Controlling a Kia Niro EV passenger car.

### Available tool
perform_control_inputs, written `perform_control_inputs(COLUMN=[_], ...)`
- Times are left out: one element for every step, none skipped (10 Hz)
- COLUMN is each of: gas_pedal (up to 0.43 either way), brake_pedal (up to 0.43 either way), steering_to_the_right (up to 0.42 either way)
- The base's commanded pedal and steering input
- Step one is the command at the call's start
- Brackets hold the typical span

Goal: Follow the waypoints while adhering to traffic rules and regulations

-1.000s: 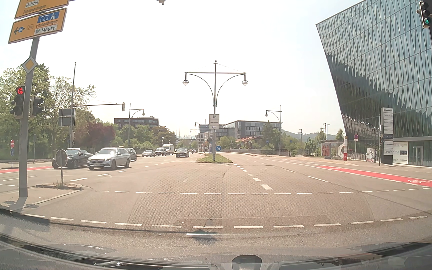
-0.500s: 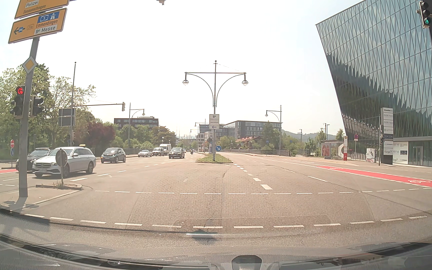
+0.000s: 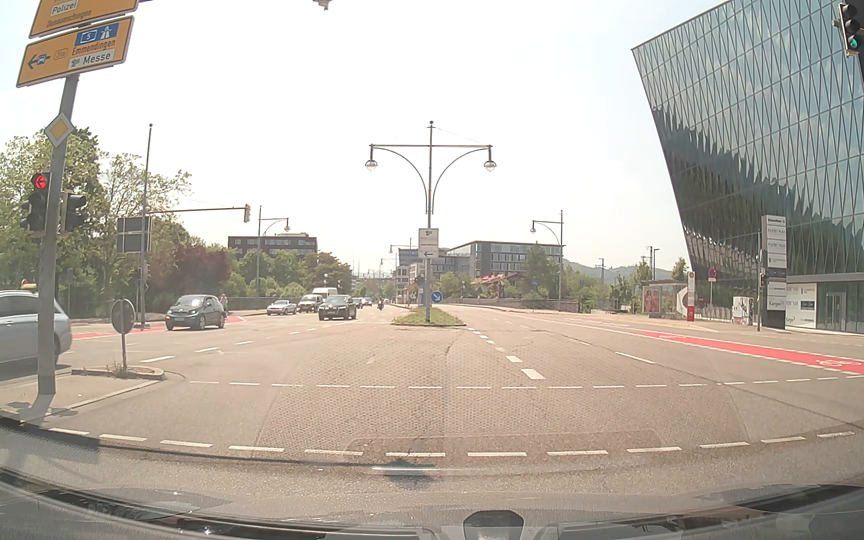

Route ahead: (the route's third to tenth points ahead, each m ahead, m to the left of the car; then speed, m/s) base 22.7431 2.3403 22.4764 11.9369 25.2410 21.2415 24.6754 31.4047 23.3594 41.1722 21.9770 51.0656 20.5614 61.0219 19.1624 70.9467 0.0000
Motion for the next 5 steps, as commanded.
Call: perform_control_inputs(gas_pedal=[0.0,0.0,0.0,0.0,0.0], brake_pedal=[0.274,0.274,0.274,0.274,0.274], steering_to_the_right=[-0.006,-0.006,-0.006,-0.006,-0.006])
